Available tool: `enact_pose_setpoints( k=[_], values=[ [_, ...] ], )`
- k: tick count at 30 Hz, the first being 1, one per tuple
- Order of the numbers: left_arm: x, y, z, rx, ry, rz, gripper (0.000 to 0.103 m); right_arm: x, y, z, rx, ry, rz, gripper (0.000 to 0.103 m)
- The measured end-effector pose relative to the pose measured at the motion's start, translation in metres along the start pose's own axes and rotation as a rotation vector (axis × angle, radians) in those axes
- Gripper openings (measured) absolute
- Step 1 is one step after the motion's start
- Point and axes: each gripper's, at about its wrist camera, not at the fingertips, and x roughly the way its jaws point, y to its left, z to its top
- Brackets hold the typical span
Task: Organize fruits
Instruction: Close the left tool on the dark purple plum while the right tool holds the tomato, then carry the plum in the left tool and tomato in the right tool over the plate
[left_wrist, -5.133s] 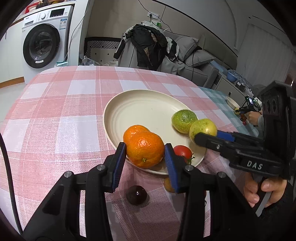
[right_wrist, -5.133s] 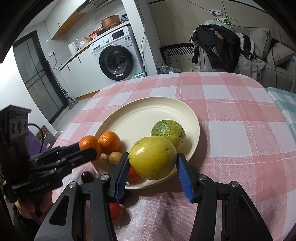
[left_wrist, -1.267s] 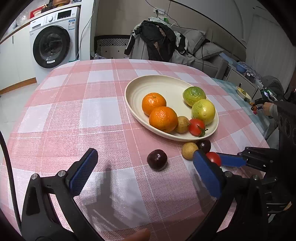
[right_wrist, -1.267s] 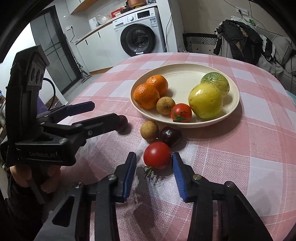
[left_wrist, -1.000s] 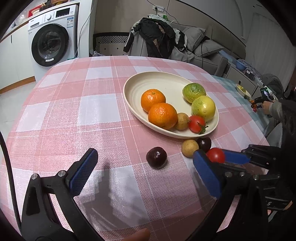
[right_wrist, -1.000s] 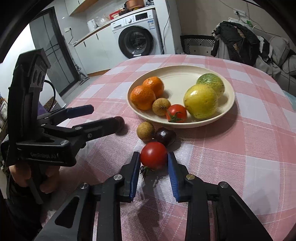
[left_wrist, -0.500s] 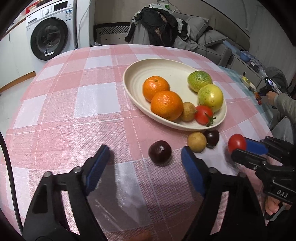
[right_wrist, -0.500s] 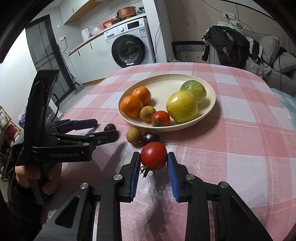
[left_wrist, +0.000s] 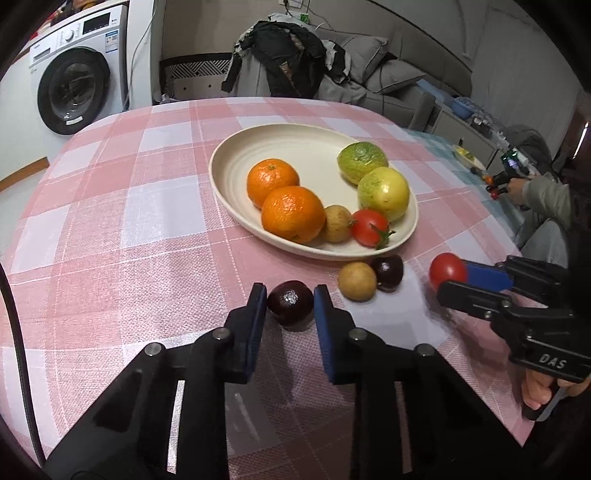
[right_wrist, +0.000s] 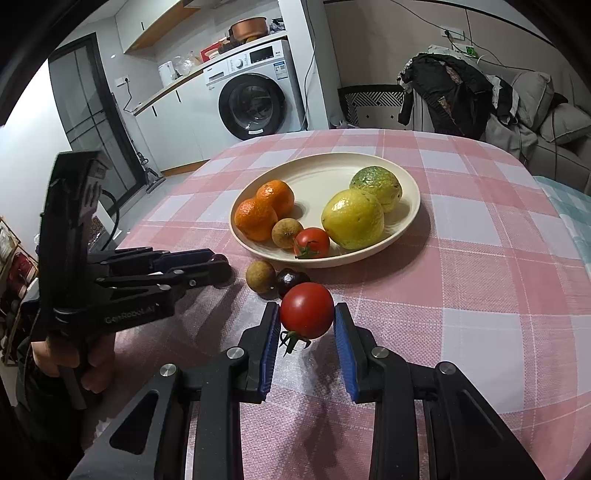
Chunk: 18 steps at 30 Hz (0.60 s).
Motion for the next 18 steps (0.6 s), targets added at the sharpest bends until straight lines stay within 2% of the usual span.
enact_pose_setpoints(
  k=[5,18],
  values=[
    [-0.001,-0.001,0.0,0.003,0.002,0.002,0.023,0.0,-0.003,-0.002,0.009,0.005,-0.003,0.03],
    [-0.015,0.009,-0.001,-0.036,-0.076,-0.013,0.023,-0.004,-0.003,0.001,0.009,-0.015,-0.009,0.03]
  ],
)
